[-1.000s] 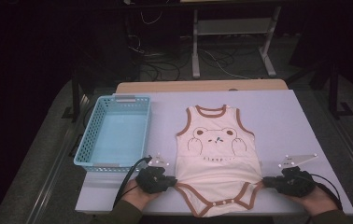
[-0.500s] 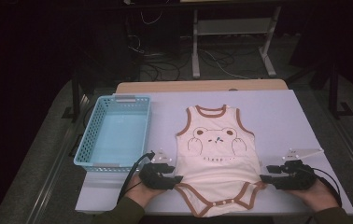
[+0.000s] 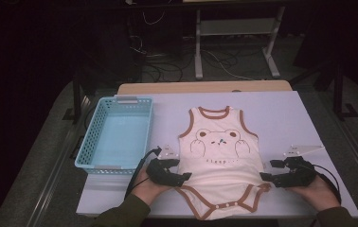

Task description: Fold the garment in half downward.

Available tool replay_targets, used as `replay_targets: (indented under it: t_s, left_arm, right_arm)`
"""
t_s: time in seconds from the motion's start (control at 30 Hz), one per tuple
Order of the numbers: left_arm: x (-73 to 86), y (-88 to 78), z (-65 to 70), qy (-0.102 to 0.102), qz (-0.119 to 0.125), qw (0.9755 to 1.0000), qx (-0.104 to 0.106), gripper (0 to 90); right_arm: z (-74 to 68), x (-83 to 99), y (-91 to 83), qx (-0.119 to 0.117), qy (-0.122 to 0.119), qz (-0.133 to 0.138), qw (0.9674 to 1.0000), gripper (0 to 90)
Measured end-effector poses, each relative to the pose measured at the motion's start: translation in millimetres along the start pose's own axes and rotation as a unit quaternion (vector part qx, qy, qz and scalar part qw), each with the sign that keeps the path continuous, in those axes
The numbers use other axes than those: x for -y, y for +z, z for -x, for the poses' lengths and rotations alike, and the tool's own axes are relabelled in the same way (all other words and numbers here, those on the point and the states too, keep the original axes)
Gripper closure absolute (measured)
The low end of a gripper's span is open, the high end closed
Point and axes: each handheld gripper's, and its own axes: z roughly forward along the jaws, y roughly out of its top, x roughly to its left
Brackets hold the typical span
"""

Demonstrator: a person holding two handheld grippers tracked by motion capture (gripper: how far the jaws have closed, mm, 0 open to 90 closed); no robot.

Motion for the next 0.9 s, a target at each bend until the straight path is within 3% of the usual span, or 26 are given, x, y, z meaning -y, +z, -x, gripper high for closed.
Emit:
replay_targets:
  t_s: [0.03, 0.2, 0.5, 0.6, 0.9]
  left_arm:
    - [-0.7, 1.4, 0.6, -0.006, 0.007, 1.0, 0.0, 31.3]
    - [-4.1, 4.9, -1.9, 0.003, 0.003, 1.0, 0.007, 28.4]
    - [-12.8, 11.3, -6.1, 0.009, 0.018, 0.9998, 0.003, 21.7]
    - [-14.4, 14.0, -5.4, 0.0, 0.027, 0.9996, 0.0, 18.8]
    - [-16.4, 16.0, -8.5, 0.007, 0.02, 0.9998, -0.003, 15.9]
  right_arm:
    - [1.4, -0.9, 0.0, 0.001, -0.002, 0.001, 1.0, 25.8]
    - [6.4, -5.9, 0.8, 0.003, 0.003, 0.009, 1.0, 23.4]
    - [10.8, -17.2, 5.2, 0.002, -0.001, 0.014, 0.9999, 20.9]
    - [12.0, -20.5, 6.2, 0.002, 0.0, 0.014, 0.9999, 20.6]
    - [17.6, -35.5, 11.9, 0.004, -0.002, 0.025, 0.9997, 20.0]
